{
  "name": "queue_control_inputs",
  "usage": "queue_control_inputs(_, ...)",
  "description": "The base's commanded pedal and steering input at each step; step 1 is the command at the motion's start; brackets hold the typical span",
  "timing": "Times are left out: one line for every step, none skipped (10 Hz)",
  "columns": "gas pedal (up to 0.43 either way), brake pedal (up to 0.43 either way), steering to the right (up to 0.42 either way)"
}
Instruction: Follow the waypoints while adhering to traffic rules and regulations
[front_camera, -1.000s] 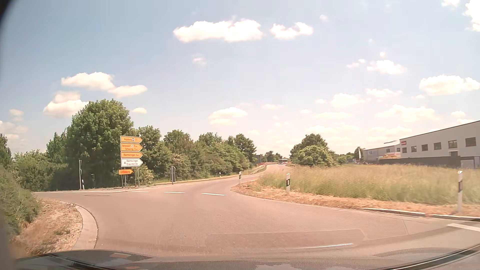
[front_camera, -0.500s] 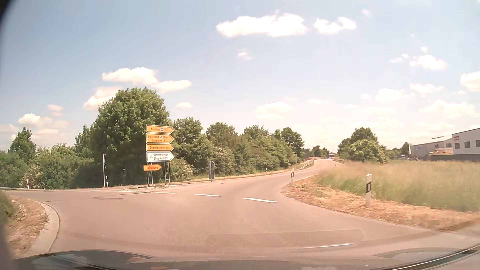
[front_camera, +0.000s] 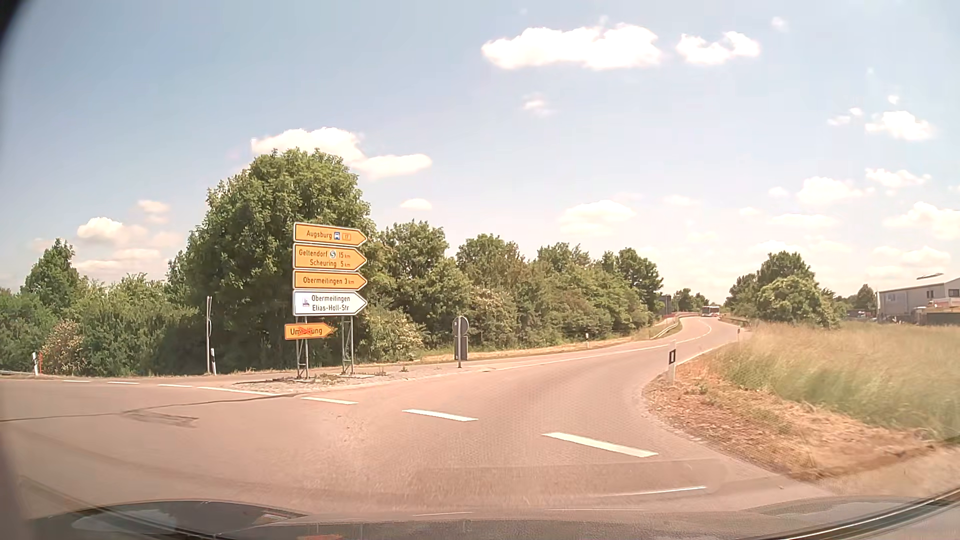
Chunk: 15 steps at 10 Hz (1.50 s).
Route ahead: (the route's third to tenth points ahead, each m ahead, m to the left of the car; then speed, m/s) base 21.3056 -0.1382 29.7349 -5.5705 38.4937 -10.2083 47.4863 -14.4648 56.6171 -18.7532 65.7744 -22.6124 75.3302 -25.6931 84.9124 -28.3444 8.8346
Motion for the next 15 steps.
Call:
queue_control_inputs(0.248,0.012,0.023)
queue_control_inputs(0.248,0.012,0.044)
queue_control_inputs(0.248,0.006,0.059)
queue_control_inputs(0.248,0.012,0.072)
queue_control_inputs(0.248,0.012,0.086)
queue_control_inputs(0.248,0.012,0.098)
queue_control_inputs(0.248,0.012,0.104)
queue_control_inputs(0.248,0.012,0.106)
queue_control_inputs(0.248,0.012,0.106)
queue_control_inputs(0.248,0.006,0.107)
queue_control_inputs(0.260,0.012,0.107)
queue_control_inputs(0.260,0.012,0.107)
queue_control_inputs(0.268,0.012,0.107)
queue_control_inputs(0.268,0.012,0.106)
queue_control_inputs(0.280,0.006,0.105)
